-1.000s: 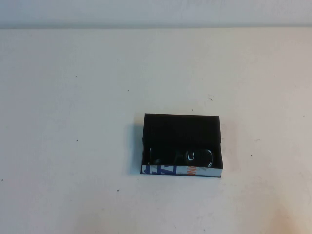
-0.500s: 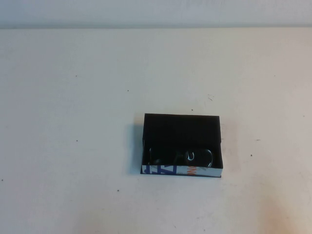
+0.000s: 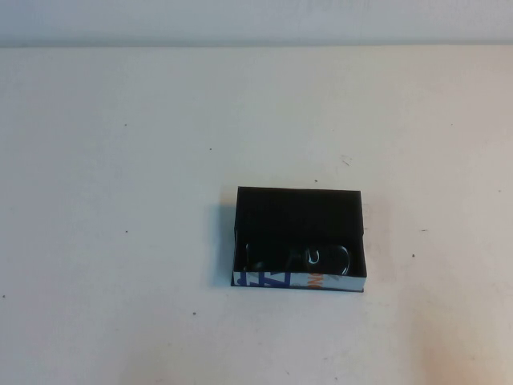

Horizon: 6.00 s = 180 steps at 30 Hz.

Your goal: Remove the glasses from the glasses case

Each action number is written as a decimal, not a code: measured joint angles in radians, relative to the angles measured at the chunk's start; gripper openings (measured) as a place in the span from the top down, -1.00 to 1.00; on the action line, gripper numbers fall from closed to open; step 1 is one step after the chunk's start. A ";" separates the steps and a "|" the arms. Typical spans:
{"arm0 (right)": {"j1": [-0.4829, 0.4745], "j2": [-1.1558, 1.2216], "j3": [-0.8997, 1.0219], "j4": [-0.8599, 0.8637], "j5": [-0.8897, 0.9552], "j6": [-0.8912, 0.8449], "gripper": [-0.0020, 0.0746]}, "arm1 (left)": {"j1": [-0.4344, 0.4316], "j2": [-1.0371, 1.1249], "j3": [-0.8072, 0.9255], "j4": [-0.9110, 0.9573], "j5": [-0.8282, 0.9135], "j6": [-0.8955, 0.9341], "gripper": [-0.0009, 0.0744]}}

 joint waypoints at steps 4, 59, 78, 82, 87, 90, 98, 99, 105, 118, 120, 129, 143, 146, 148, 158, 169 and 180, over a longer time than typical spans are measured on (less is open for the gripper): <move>0.000 0.000 0.000 0.249 -0.019 0.000 0.99 | 0.000 0.000 0.000 0.000 0.000 0.000 0.99; 0.204 1.472 -1.307 -0.368 1.047 -0.915 0.99 | 0.000 0.000 0.000 0.000 0.000 0.000 0.99; 0.508 1.857 -1.533 -0.670 0.974 -0.891 0.35 | 0.000 0.000 0.000 0.000 0.000 0.000 0.99; 0.518 1.888 -1.533 -0.670 0.899 -0.873 0.09 | 0.000 0.000 0.000 0.000 0.000 0.000 0.99; 0.518 1.910 -1.535 -0.670 0.817 -0.821 0.04 | 0.000 0.000 0.000 0.000 0.000 0.000 0.99; 0.518 1.920 -1.535 -0.667 0.809 -0.818 0.04 | 0.000 0.000 0.000 0.000 0.000 0.000 0.99; 0.518 1.963 -1.535 -0.664 0.782 -0.816 0.04 | 0.000 0.000 0.000 0.000 0.000 0.000 0.99; 0.518 1.968 -1.535 -0.664 0.780 -0.816 0.04 | 0.000 0.000 0.000 0.000 0.000 0.000 0.99; 0.518 2.010 -1.535 -0.662 0.760 -0.816 0.04 | 0.000 0.000 0.000 0.000 0.000 0.000 0.99; 0.518 2.023 -1.615 -0.692 0.846 -0.734 0.76 | 0.000 0.000 0.000 0.000 0.000 0.000 0.99; 0.518 2.010 -1.667 -0.731 0.915 -0.643 0.79 | 0.000 0.000 0.000 0.000 0.000 0.000 0.99; 0.411 1.862 -1.710 -0.792 1.086 -0.102 0.80 | 0.000 0.000 0.000 0.000 0.000 0.000 0.99; 0.143 1.570 -1.134 -0.679 0.810 0.103 0.80 | 0.000 0.000 0.000 0.000 0.000 0.000 0.99; 0.129 1.582 -1.024 -0.679 0.661 0.139 0.80 | 0.000 0.000 0.000 0.000 0.000 0.000 0.99; 0.129 1.598 -0.983 -0.677 0.598 0.148 0.80 | 0.000 0.000 0.000 0.000 0.000 0.000 0.99; 0.129 1.660 -0.967 -0.686 0.479 0.151 0.28 | 0.000 0.000 0.000 0.000 0.000 0.000 0.99; 0.129 1.469 -0.986 -0.694 0.496 0.120 0.56 | 0.000 0.000 0.000 0.000 0.000 0.000 0.99; 0.129 0.961 -0.919 -0.662 0.443 0.024 0.98 | 0.000 0.000 0.000 0.000 0.000 0.000 0.99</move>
